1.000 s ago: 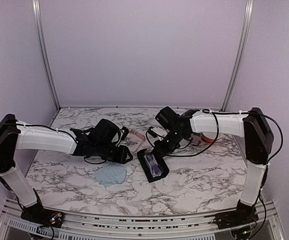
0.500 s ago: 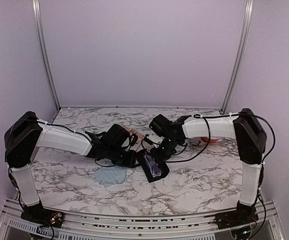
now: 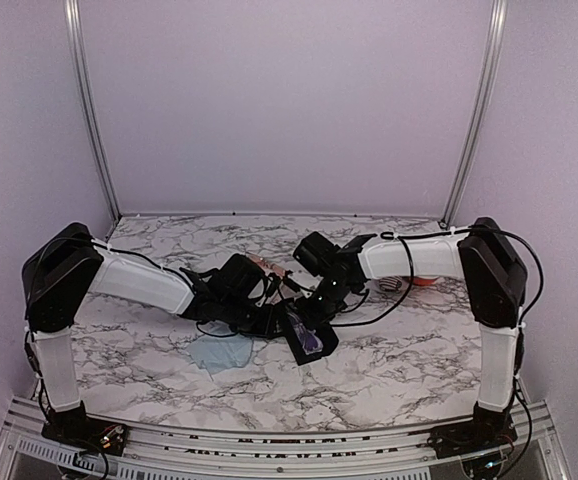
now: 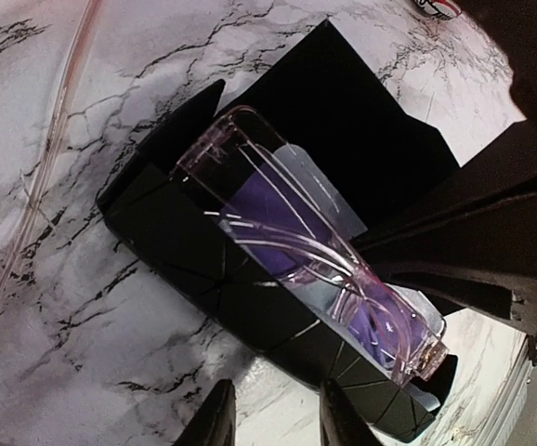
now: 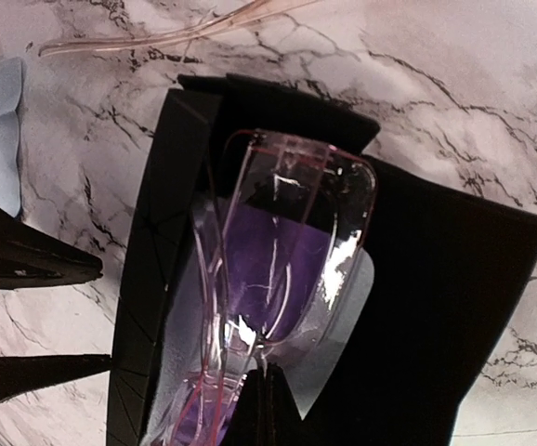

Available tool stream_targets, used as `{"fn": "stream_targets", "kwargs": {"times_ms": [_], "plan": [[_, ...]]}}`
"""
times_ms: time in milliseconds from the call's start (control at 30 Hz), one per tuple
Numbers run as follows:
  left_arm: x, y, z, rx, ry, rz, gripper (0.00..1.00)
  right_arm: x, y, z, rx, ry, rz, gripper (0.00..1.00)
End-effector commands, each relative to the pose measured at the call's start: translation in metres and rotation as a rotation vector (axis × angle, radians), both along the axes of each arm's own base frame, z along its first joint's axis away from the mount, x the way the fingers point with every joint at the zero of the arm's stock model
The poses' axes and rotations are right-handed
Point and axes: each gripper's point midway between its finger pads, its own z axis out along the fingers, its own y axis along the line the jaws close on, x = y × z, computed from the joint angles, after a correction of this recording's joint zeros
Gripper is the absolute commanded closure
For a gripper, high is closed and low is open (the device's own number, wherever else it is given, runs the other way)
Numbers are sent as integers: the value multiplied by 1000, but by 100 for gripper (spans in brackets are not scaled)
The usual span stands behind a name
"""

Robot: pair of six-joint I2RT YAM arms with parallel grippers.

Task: Organize the sunglasses
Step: Close the case with sunglasses at the center of the board.

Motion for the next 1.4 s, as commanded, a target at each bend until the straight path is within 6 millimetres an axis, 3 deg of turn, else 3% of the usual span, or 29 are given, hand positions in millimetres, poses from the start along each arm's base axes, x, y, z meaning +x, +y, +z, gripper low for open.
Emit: {"fn": "stream_targets", "kwargs": {"times_ms": [0,100,433,1033,1167,1200,1367], "plan": [[0,-8,1,-21,-6,-16,69,1,16,-2,35,20,8,100],[0,-7,-2,-16,-5,-16,69,-15,28,-5,45,42,43,100],[0,-8,-2,-17,-8,-18,70,-20,25,-2,48,65,17,100],[-2,-2,4,-14,-20,-11,71,13,32,64,47,-93,20,100],[-2,0,4,-13,-22,-8,71,19,24,84,69,-132,-3,100],[-3,0,5,-13,-23,-8,71,32,13,89,73,-143,-40,100],[-3,2,7,-14,-26,-6,72,51,-19,104,97,-186,-118,100]]}}
